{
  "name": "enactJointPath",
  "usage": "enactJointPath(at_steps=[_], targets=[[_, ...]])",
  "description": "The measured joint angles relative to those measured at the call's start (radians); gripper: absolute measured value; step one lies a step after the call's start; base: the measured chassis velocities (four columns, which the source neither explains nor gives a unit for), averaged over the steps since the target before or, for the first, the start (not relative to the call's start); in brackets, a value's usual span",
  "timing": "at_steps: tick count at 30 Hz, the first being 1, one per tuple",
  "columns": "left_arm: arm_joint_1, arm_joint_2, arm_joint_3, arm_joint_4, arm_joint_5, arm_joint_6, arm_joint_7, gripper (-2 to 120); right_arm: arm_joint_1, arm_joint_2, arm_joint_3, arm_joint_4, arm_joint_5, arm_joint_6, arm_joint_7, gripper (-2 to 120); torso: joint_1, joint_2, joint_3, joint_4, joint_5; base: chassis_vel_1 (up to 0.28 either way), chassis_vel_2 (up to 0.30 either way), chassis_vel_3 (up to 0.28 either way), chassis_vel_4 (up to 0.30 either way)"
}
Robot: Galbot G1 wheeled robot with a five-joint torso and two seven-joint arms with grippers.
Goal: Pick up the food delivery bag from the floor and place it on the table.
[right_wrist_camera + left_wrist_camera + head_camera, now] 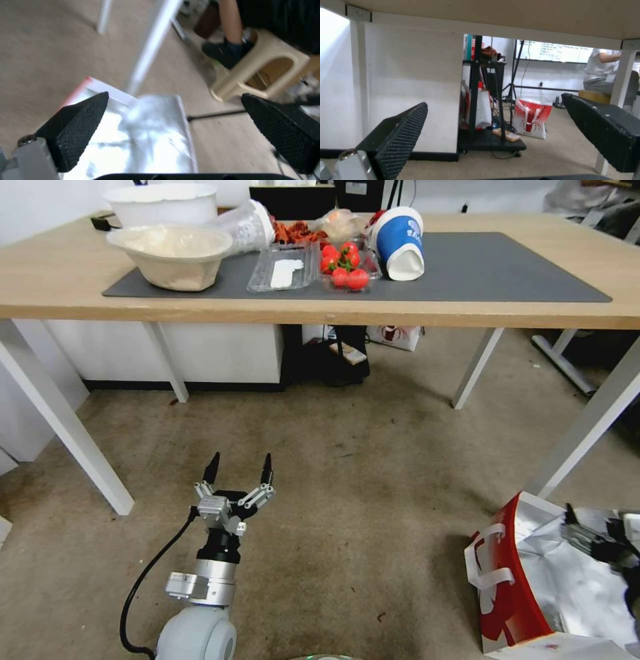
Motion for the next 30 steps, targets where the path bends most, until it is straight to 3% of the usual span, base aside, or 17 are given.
enactJointPath(at_steps=[3,13,20,30], targets=[[-0.006,0.007,-0.006,0.003,-0.001,-0.003,-0.003,100,-0.019,-0.015,0.061,-0.071,0.025,-0.007,-0.001,100,0.0,0.0,0.0,0.0001,0.0001,0.0,0.0,0.0,0.0],[-0.012,0.008,-0.001,0.019,-0.006,-0.007,-0.008,100,0.002,-0.04,0.108,-0.301,0.037,0.011,-0.035,100,0.0,0.001,0.0,0.0,0.0003,0.0,0.0,0.0,0.0],[-0.014,-0.001,0.012,0.026,0.004,-0.007,-0.009,100,0.055,-0.072,0.054,-0.403,0.054,0.024,-0.065,100,0.0,0.001,0.0,0.0003,0.0001,0.0,0.0,0.0,0.0],[-0.005,-0.013,0.018,0.024,0.021,-0.007,-0.009,100,0.088,-0.056,-0.029,-0.463,0.029,0.024,-0.081,100,0.0,0.001,0.0,0.0,0.0,0.0,0.0,0.0,0.0]])
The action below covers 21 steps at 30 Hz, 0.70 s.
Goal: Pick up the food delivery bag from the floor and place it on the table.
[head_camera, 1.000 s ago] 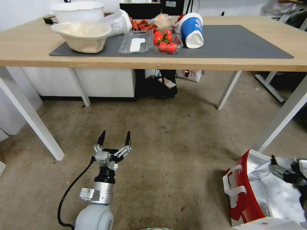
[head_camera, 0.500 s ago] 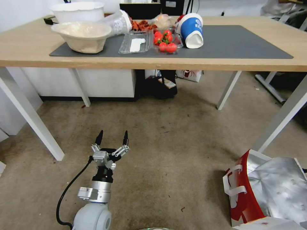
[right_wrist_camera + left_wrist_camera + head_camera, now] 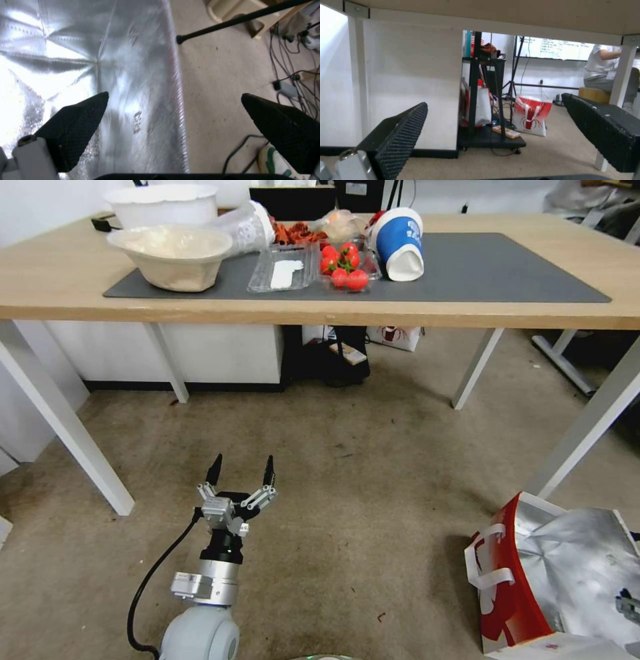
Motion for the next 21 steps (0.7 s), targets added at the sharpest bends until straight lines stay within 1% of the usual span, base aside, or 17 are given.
enactJointPath(at_steps=[7,9,10,11,13,14,16,18,19,20,21], targets=[[0.002,-0.016,0.012,0.001,0.006,0.001,0.0,100,0.012,-0.006,-0.014,-0.031,-0.011,0.002,-0.009,99,0.0,0.0,0.0,0.0,0.0,0.0,0.0,0.0,0.0],[0.003,-0.02,0.015,0.001,0.008,0.002,-0.001,100,0.016,-0.01,-0.014,-0.04,-0.011,0.003,-0.022,91,0.0,0.0,0.0,0.0,0.0,0.0,0.0,0.0,0.0],[0.002,-0.021,0.015,0.002,0.008,0.002,-0.001,100,0.017,-0.011,-0.012,-0.044,-0.01,0.003,-0.029,89,0.0,0.0,0.0,0.0,0.0,0.0,0.0,0.0,0.0],[0.002,-0.021,0.015,0.002,0.008,0.002,-0.001,100,0.017,-0.011,-0.012,-0.044,-0.01,0.003,-0.029,89,0.0,0.0,0.0,0.0,0.0,0.0,0.0,0.0,0.0],[0.001,-0.022,0.015,0.002,0.008,0.004,-0.002,100,0.02,-0.014,-0.007,-0.051,-0.008,0.001,-0.044,80,0.0,0.0,0.0,0.0,0.0,0.0,0.0,0.0,0.0],[0.001,-0.022,0.015,0.002,0.008,0.004,-0.002,100,0.02,-0.014,-0.007,-0.051,-0.008,0.001,-0.044,80,0.0,0.0,0.0,0.0,0.0,0.0,0.0,0.0,0.0],[0.001,-0.022,0.014,0.002,0.008,0.005,-0.002,100,0.022,-0.014,-0.003,-0.055,-0.001,-0.005,-0.055,68,0.0,0.0,0.0,0.0001,0.0,0.0,0.0,0.0,0.0],[0.0,-0.022,0.014,0.002,0.008,0.006,-0.002,100,0.023,-0.014,-0.002,-0.056,0.002,-0.01,-0.057,61,0.0,0.0,0.0,0.0,0.0,0.0,0.0,0.0,0.0],[0.0,-0.022,0.014,0.002,0.008,0.006,-0.002,100,0.023,-0.014,-0.002,-0.056,0.002,-0.01,-0.057,61,0.0,0.0,0.0,0.0,0.0,0.0,0.0,0.0,0.0],[0.0,-0.022,0.013,0.002,0.008,0.006,-0.002,100,0.024,-0.013,-0.002,-0.059,0.003,-0.012,-0.057,55,0.0,0.0,0.0,0.0001,0.0,0.0,0.0,0.0,0.0],[0.0,-0.022,0.012,0.002,0.007,0.007,-0.002,100,0.026,-0.011,-0.003,-0.06,0.003,-0.016,-0.057,52,0.0,0.0,0.0,0.0,0.0,0.0,0.0,0.0,0.0]])
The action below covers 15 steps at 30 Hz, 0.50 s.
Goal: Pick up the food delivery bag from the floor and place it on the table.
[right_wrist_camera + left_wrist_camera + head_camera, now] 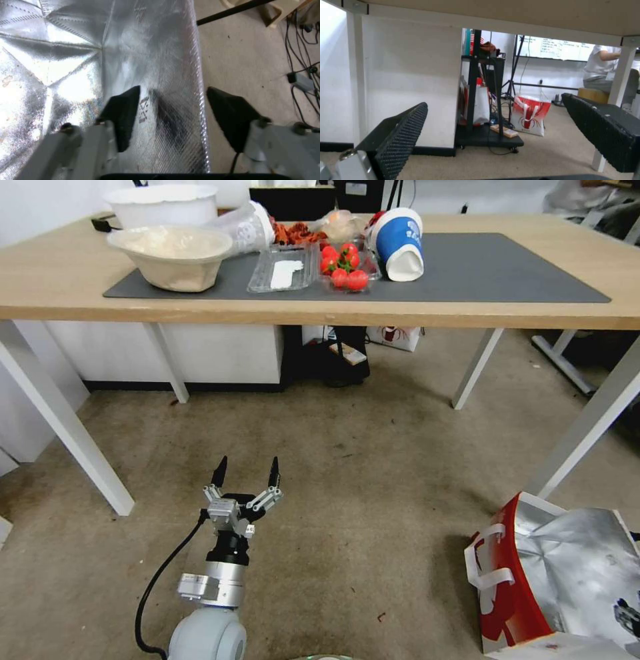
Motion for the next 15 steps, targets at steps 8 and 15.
enactJointPath(at_steps=[8,15], targets=[[-0.002,0.004,-0.006,0.0,-0.003,0.002,-0.001,100,0.001,0.007,-0.004,0.006,0.0,-0.017,-0.004,21,0.0,0.0,0.0,-0.0001,0.0,0.0,0.0,0.0,0.0],[-0.004,0.013,-0.011,-0.001,-0.007,0.011,-0.01,100,0.0,0.006,0.005,0.022,0.016,-0.044,-0.031,0,0.0,0.0,0.0,0.0,0.0,0.0,0.0,0.0,0.0]])
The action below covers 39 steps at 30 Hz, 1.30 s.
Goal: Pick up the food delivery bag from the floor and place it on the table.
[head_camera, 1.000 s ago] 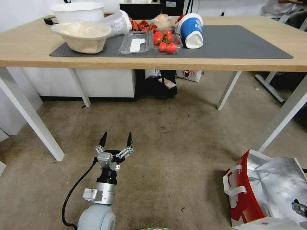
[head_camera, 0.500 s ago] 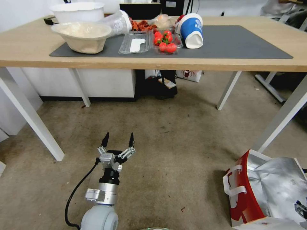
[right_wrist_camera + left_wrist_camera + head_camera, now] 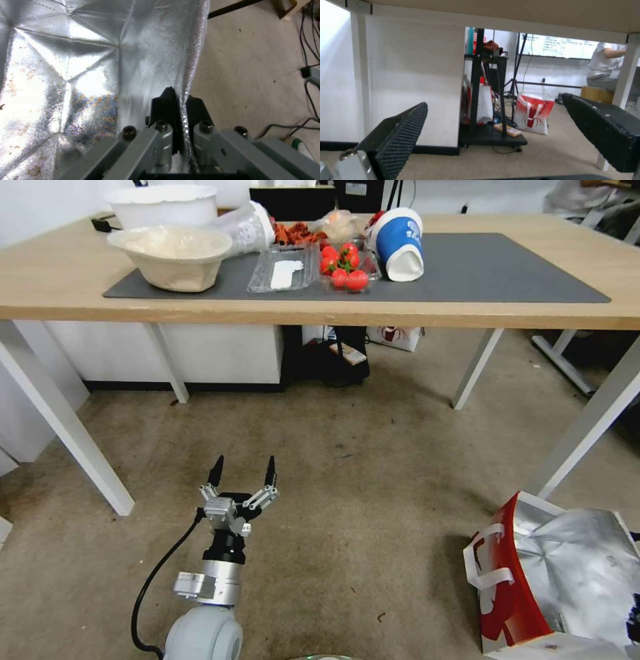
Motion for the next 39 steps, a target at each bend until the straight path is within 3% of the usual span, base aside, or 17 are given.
enactJointPath(at_steps=[7,14,24,34,37,39], targets=[[-0.003,0.011,0.001,-0.005,0.0,0.013,-0.013,100,-0.026,-0.031,0.009,0.048,0.017,0.0,-0.057,0,0.0,0.0,0.0,-0.0001,0.0,0.0,0.0,0.0,0.0],[-0.006,0.026,-0.006,-0.007,0.002,0.014,-0.031,100,-0.064,-0.107,0.026,0.185,0.108,-0.05,-0.115,0,0.0,0.0,0.0,0.0002,0.0,0.0,0.0,0.0,0.0],[-0.011,0.048,-0.009,-0.013,0.017,0.024,-0.054,100,-0.094,-0.31,0.065,0.39,0.273,-0.104,-0.267,0,0.0,0.0,0.0,0.0001,-0.0001,0.0,0.0,0.0,0.0],[-0.006,0.058,-0.012,-0.027,0.029,0.027,-0.061,100,-0.105,-0.479,0.184,0.402,0.449,-0.105,-0.441,0,0.0,0.0,0.0,0.0,0.0002,0.0,0.0,0.0,0.0],[-0.002,0.059,-0.013,-0.03,0.034,0.022,-0.061,100,-0.12,-0.57,0.266,0.368,0.533,-0.104,-0.578,0,0.0,0.0,0.0,-0.0002,0.0,0.0,0.0,0.0,0.0],[0.001,0.059,-0.013,-0.032,0.035,0.021,-0.061,100,-0.117,-0.608,0.286,0.353,0.561,-0.102,-0.61,0,0.0,0.0,0.0,0.0,0.0002,0.0,0.0,0.0,0.0]])
